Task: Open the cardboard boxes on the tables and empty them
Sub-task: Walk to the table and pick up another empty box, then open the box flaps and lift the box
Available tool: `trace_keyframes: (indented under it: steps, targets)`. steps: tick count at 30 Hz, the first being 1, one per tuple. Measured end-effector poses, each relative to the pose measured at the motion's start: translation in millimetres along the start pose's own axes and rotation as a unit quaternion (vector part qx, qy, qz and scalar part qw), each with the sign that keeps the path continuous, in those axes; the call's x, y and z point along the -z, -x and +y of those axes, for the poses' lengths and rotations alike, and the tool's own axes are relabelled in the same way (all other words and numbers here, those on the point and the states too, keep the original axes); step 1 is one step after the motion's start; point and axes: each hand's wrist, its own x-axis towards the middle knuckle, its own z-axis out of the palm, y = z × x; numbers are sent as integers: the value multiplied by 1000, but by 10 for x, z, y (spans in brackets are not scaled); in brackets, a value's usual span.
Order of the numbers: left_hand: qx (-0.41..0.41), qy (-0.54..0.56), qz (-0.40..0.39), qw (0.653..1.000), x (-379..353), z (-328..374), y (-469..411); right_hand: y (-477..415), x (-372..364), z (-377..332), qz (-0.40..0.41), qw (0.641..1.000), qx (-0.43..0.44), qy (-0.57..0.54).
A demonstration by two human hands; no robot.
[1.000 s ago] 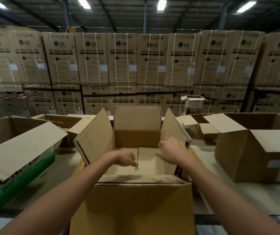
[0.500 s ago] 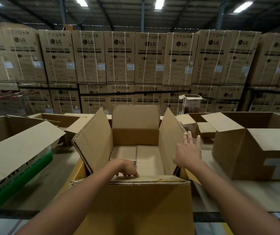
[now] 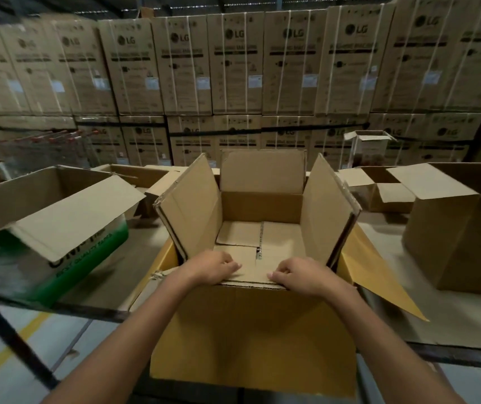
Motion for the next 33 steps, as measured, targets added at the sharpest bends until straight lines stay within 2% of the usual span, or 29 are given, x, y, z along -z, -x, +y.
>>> trace_keyframes:
  steps: [3,6,9,11,14,17,19,21,27,33]
  targets:
    - [22,0,35,999,24,2,169,67,-76,-103,37,999,-16,27]
    - [45,-34,53,997,1,-38,390,216,-226,-238,124,991,-20,46]
    - [30,-71,89,993,-57,-103,631,370,-394,-439,205,976,-2,67]
    - [10,-71,125,989,-123,-192,819,453,-503,-600,218,974,5,68]
    - [4,-8,181,983,-244,-402,1165,570,-762,-888,252,966,21,61]
    - [-7,90,254,963,-386,-790,1517,653,-1052,-1252,330,939,84,-44]
    - [-4,128,307,943,-485,-1153,1777,684,-1292,-1584,319,930,124,-133]
    - [4,138,338,931,-537,-1561,2086,720,-1577,-2004,316,918,159,-176]
    - [61,122,400,906,-565,-2863,3172,756,-2542,-3385,245,917,227,-218]
    - [166,120,431,879,-800,-4150,4367,806,-3501,-4596,166,915,289,-229]
